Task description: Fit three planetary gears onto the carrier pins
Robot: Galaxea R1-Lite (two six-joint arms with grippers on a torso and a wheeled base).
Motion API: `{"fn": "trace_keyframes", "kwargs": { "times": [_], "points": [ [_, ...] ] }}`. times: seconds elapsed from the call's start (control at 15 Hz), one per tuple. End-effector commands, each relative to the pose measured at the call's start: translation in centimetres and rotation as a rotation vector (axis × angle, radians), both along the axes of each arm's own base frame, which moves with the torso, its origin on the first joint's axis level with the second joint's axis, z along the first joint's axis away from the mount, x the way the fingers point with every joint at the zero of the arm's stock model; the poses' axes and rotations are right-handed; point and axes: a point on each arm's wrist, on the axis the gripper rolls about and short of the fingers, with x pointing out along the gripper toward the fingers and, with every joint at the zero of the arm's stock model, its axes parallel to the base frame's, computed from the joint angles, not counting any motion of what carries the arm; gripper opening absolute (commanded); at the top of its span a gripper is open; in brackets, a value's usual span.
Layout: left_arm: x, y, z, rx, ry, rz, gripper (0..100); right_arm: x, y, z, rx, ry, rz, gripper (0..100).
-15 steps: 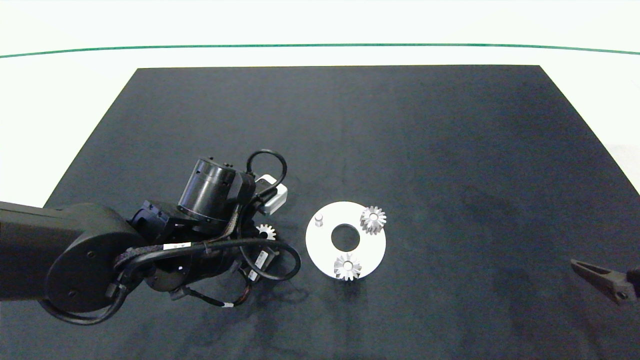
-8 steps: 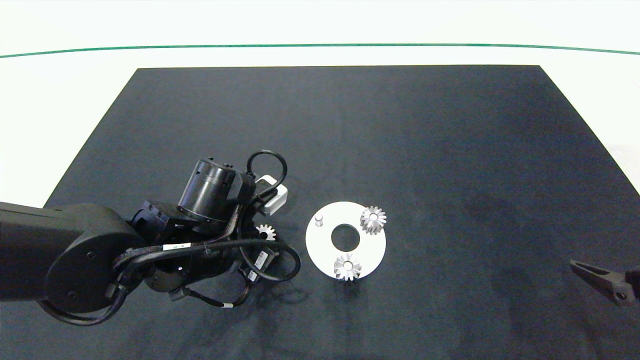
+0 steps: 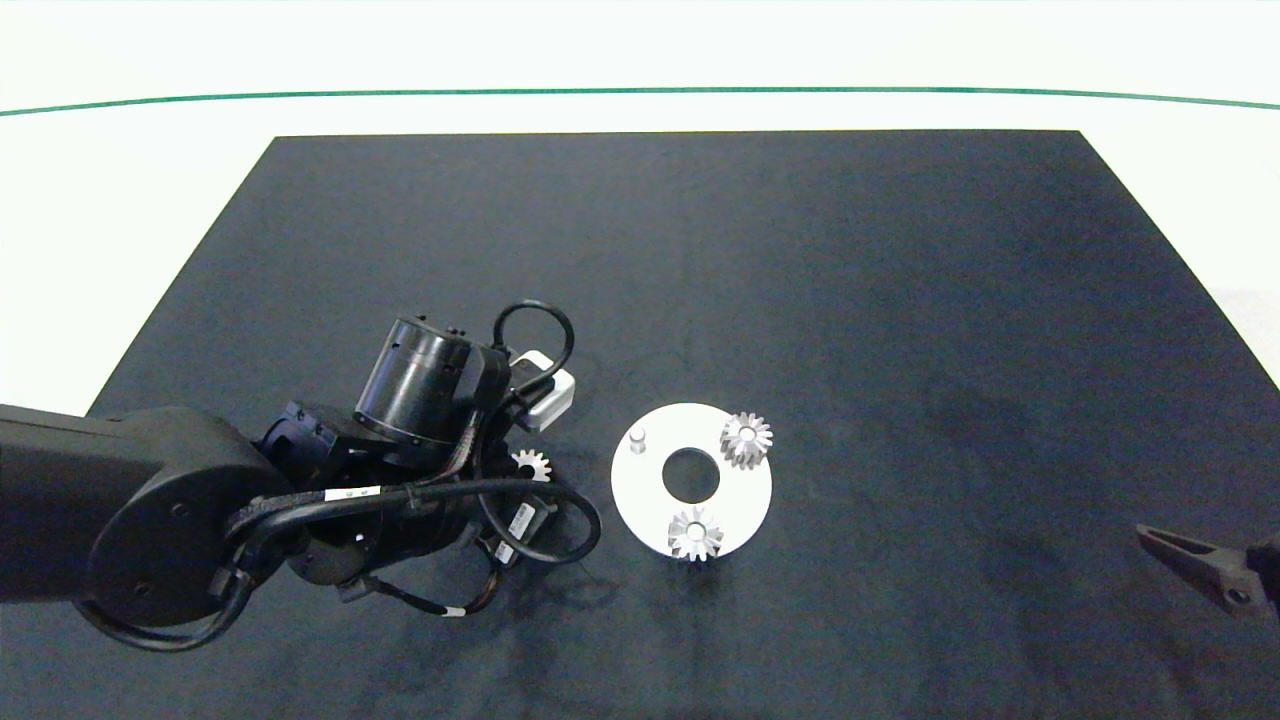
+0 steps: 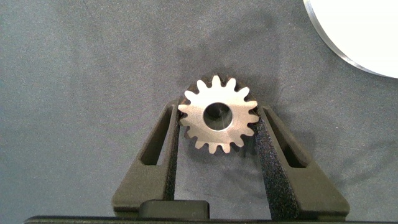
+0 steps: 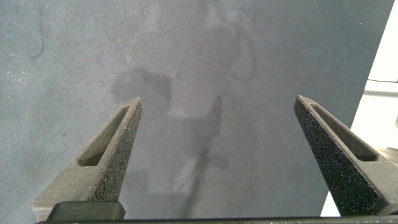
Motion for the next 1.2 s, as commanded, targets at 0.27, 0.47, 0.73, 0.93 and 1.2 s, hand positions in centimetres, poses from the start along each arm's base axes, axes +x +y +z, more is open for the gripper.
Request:
{"fn": "trace_keyframes", "kwargs": {
  "times": [0.27,0.47,0.73,0.93,1.2],
  "points": [
    [-0.1,0.3,0.2,-0.007,-0.007,0.008,0,0.2,0.6,-0.6,-0.008,0.035,0.041,100],
    [-0.3,0.4,0.2,-0.004,-0.007,0.010,0,-0.1,1.0,-0.7,-0.006,0.035,0.079,100],
    [-0.6,0.7,-1.0,0.032,0.026,0.008,0,0.0,1.1,-0.8,-0.009,0.039,0.081,100],
    [-0.8,1.0,-0.8,0.076,-0.005,0.052,0,-0.1,1.1,-0.8,-0.010,0.040,0.083,100],
    [-0.9,1.1,-0.1,0.071,-0.027,0.046,0,-0.3,1.1,-0.9,-0.012,0.041,0.096,100]
  ]
}}
